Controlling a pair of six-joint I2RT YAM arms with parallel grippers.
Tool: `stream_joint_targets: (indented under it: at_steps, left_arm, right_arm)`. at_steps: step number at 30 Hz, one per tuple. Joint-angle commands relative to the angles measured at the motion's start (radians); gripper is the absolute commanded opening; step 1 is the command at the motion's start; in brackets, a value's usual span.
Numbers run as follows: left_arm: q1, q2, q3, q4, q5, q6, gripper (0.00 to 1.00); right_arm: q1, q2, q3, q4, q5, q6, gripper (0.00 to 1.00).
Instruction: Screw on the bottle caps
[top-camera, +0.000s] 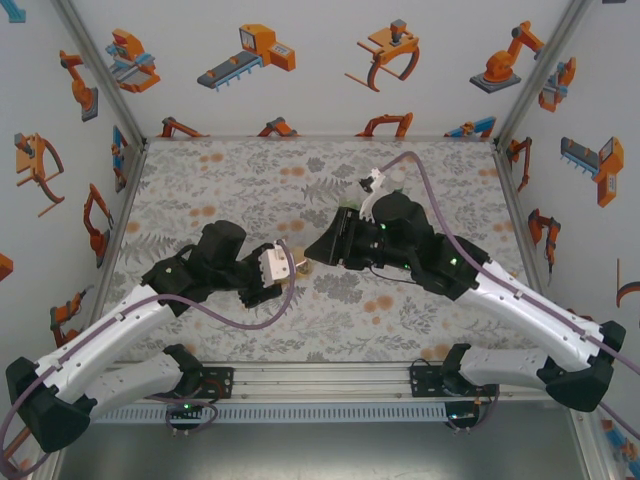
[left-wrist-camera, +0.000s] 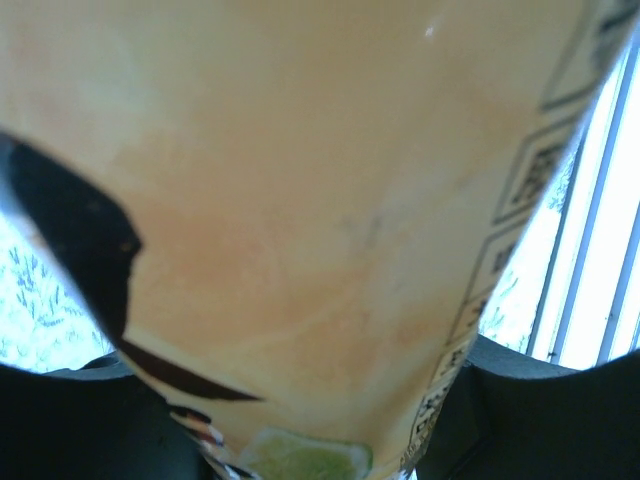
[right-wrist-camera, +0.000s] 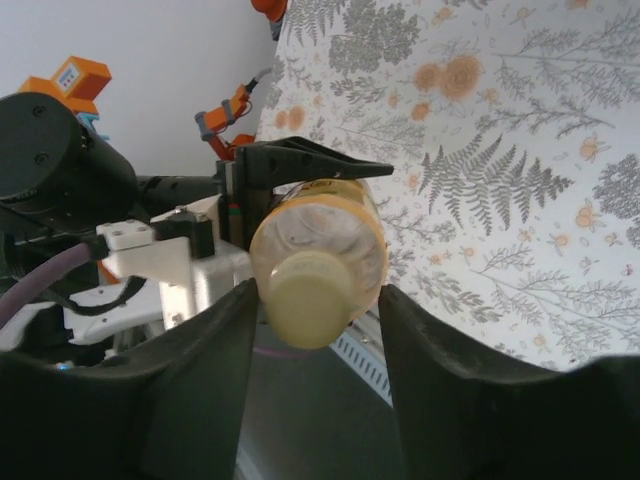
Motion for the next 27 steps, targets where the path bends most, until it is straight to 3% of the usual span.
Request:
stream_joint_targets:
  at_steps: [1, 5, 10, 18, 23, 27]
  left_arm:
    - [-0.005, -0.017, 0.013, 0.051, 0.096, 0.016, 0.0]
    - [-0.005, -0.016, 0.014, 0.042, 0.159, 0.027, 0.0]
    - [-0.005, -0.004, 0.02, 0.017, 0.26, 0.048, 0.0]
    - [-0.005, 0.013, 0.033, -0.015, 0.389, 0.07, 0.0]
    - [-0.006, 0.02, 0.038, -0.03, 0.402, 0.08, 0.0]
    - [-0.005, 0.022, 0.04, -0.034, 0.4, 0.08, 0.0]
  right_arm:
    - [-0.001, -0.041, 0.043, -0.015, 0.012, -0.126, 0.66]
    - [-0.001, -0.088, 0.056, -0.007, 0.006, -0.317, 0.68]
    - [-0.001, -0.15, 0.058, 0.039, -0.187, -0.691, 0.63]
    - [0.0, -0.099, 0.179, -0.208, -0.368, -1.213, 0.62]
    - [-0.001, -0.041, 0.251, -0.303, -0.456, -1.367, 0.62]
    - [0.0, 0.009, 0.284, -0.309, -0.518, -1.382, 0.61]
